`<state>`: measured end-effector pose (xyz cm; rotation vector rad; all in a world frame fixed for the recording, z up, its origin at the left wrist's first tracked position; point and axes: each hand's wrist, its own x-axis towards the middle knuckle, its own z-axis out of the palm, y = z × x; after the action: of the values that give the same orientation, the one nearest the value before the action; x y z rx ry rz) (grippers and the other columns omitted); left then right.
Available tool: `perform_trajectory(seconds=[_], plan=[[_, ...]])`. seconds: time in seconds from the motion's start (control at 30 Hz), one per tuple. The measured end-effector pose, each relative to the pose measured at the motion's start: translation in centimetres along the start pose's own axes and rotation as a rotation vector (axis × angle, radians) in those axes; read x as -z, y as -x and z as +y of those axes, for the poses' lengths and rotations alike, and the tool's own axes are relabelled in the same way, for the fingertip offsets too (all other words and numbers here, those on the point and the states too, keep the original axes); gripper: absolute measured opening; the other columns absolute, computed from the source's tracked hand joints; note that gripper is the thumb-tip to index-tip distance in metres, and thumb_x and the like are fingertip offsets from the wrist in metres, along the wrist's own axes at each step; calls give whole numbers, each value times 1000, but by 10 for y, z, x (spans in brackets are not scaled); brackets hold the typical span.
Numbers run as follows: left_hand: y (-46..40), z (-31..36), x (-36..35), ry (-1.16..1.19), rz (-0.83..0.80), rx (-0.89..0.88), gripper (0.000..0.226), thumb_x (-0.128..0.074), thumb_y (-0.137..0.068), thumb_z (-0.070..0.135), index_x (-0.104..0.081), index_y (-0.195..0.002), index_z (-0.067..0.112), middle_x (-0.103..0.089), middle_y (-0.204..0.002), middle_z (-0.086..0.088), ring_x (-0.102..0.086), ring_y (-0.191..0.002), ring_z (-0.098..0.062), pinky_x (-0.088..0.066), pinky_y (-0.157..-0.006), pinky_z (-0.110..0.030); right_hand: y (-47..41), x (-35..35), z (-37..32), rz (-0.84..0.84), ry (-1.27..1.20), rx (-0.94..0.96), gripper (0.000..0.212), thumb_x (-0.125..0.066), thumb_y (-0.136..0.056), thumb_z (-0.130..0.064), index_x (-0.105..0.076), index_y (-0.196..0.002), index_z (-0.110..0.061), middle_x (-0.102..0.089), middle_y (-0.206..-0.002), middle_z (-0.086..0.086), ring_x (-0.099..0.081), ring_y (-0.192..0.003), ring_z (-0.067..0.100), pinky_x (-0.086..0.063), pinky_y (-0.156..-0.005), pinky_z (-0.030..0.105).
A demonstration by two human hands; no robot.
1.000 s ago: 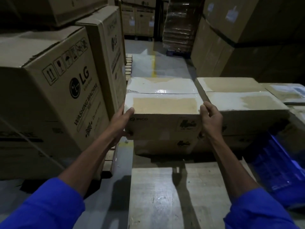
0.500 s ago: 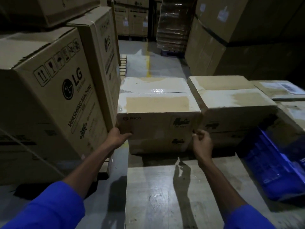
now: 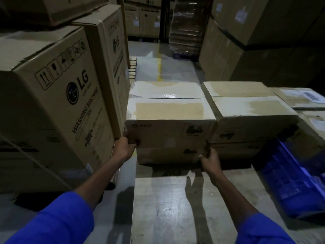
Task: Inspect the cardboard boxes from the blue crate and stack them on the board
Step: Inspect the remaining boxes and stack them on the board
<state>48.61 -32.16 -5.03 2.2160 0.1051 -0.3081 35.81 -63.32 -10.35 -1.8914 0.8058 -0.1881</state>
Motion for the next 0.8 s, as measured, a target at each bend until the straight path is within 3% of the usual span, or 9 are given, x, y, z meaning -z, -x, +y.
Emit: perform_trajectory(seconds=[0.1, 0.17, 0.23, 0.3, 0.37, 0.47, 0.6, 0.8], plan=[[0, 7, -2, -2, -4, -42, 23, -66, -95, 5, -67, -109, -12, -70, -87, -25, -67, -82, -38, -53, -66, -48, -3, 0, 4, -10, -35, -22, 64, -67, -99, -11, -37, -155, -8, -37, -154, 8, -48, -136, 32, -48, -111, 54], [0, 12, -3, -27, -11, -60, 26, -65, -95, 4, -65, -116, -12, -71, -97, -27, -67, -95, -43, -54, -73, -52, -4, 0, 4, -8, -53, -33, 70, -68, -98, -14, -33, -158, -9, -34, -158, 8, -45, -140, 32, -45, -114, 54], [-1, 13, -4, -35, -16, -75, 28, -65, -95, 4, -65, -121, -6, -70, -89, -23, -67, -87, -39, -47, -60, -41, -7, 1, 6, -6, -75, -40, 70, -69, -98, -15, -33, -158, -10, -35, -160, 8, -45, -141, 31, -45, -115, 54], [-4, 11, -3, -41, -12, -83, 31, -67, -94, 6, -65, -125, 1, -66, -84, -13, -66, -83, -33, -44, -61, -31, -9, 2, 8, 3, -85, -43, 68, -69, -98, -14, -35, -157, -10, -38, -158, 8, -47, -139, 30, -46, -114, 53], [-5, 11, -1, -43, -12, -94, 32, -68, -94, 7, -65, -126, 3, -66, -88, -10, -68, -92, -35, -48, -69, -33, -10, 0, 9, 7, -86, -43, 66, -70, -97, -15, -38, -155, -10, -41, -155, 8, -50, -137, 30, -47, -112, 53], [-5, 11, 0, -13, -9, -100, 30, -70, -93, 5, -66, -122, 0, -67, -90, -11, -68, -89, -34, -52, -71, -34, -11, -2, 11, 18, -84, -38, 60, -70, -97, -14, -42, -150, -11, -45, -149, 9, -53, -132, 29, -50, -109, 54], [-7, 12, 0, 40, -26, -122, 38, -72, -93, 5, -64, -130, 5, -72, -109, -13, -68, -102, -31, -58, -88, -43, -12, -3, 12, 17, -109, -28, 63, -71, -95, -13, -38, -148, -21, -47, -149, 8, -53, -132, 28, -51, -107, 55], [-11, 15, 0, 17, -62, -165, 35, -71, -93, 5, -65, -127, 9, -69, -101, -6, -67, -95, -25, -52, -78, -34, -10, -1, 10, 8, -144, -20, 69, -69, -96, -12, -31, -151, -29, -45, -153, 9, -52, -134, 30, -50, -108, 57]])
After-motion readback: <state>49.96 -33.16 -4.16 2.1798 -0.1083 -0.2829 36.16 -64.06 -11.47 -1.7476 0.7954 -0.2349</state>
